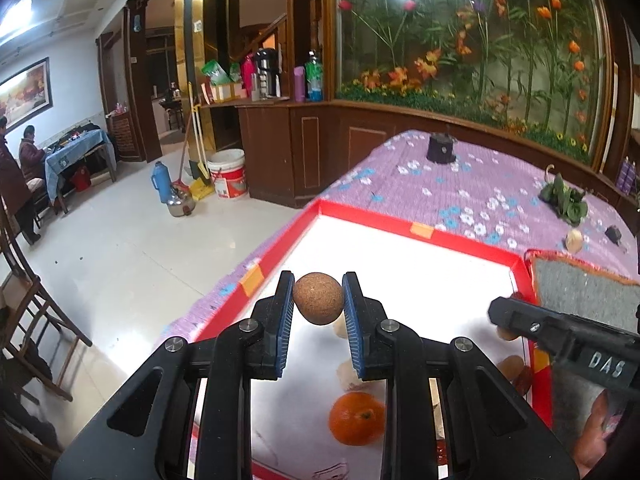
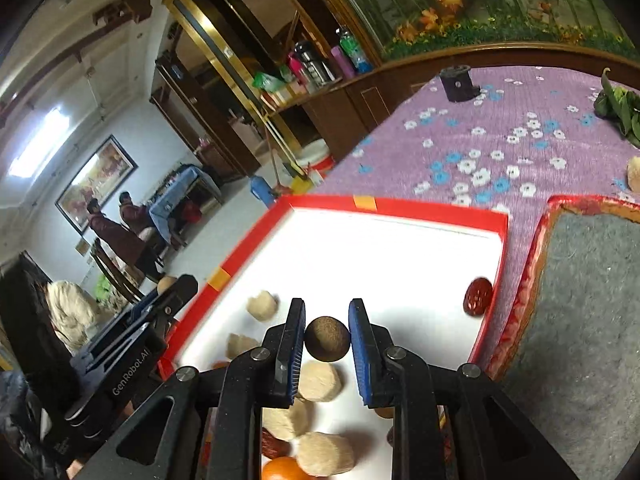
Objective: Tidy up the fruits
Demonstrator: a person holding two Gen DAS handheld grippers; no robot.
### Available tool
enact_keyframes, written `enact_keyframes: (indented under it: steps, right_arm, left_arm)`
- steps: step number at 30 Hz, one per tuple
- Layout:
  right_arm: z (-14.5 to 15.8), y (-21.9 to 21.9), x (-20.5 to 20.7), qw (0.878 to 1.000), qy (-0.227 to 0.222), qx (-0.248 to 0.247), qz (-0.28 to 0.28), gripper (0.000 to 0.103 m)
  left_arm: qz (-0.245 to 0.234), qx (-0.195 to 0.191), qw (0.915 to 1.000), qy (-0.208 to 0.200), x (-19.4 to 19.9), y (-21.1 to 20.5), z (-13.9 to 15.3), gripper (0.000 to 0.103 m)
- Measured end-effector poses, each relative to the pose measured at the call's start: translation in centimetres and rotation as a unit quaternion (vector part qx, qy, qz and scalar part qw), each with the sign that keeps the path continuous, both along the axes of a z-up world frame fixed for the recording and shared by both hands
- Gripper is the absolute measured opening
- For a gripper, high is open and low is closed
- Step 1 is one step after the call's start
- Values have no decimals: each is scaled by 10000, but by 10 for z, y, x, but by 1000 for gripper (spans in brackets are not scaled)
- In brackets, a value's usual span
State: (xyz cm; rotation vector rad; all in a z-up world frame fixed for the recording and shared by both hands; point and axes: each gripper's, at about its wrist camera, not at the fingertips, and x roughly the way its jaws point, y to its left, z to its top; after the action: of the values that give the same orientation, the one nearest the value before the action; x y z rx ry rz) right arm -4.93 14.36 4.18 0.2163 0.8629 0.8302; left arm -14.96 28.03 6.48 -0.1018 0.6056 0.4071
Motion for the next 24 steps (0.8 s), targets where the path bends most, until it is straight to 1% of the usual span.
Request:
enact_keyframes:
  steps: [4, 6, 11, 14, 16, 18, 20, 24]
  right_arm:
    - [-7, 8, -1, 9998, -68, -145, 154, 21]
    - [-10, 12, -4, 9994, -116, -246, 209, 21]
    - [-21, 22, -4, 9974, 35, -613, 368, 22]
    - [-22, 23, -5, 9959, 50, -799, 420, 25]
    - [-20, 22, -8, 9957, 10, -815, 434, 29]
    - [-14, 15, -12, 9965, -54, -721, 414, 31]
    - [-7, 6, -19, 9971, -192, -660, 311, 32]
    - [10, -14, -29, 9975, -447, -537, 143, 33]
  left_arm:
    - [-61, 202, 9995, 224, 11, -11, -13, 23]
    - [-63, 237, 9991, 332, 15, -12, -19, 23]
    - [45, 387, 9970, 668, 23, -15, -33, 24]
    - [64, 475, 9961, 739, 22, -19, -33, 24]
    - [52, 481, 9963, 713, 20, -23, -30, 25]
    - [43, 508, 9966, 645, 16, -27, -25, 33]
    - [64, 571, 9970, 509, 10, -33, -17, 53]
    - [79, 654, 9977, 129, -5, -45, 7, 61]
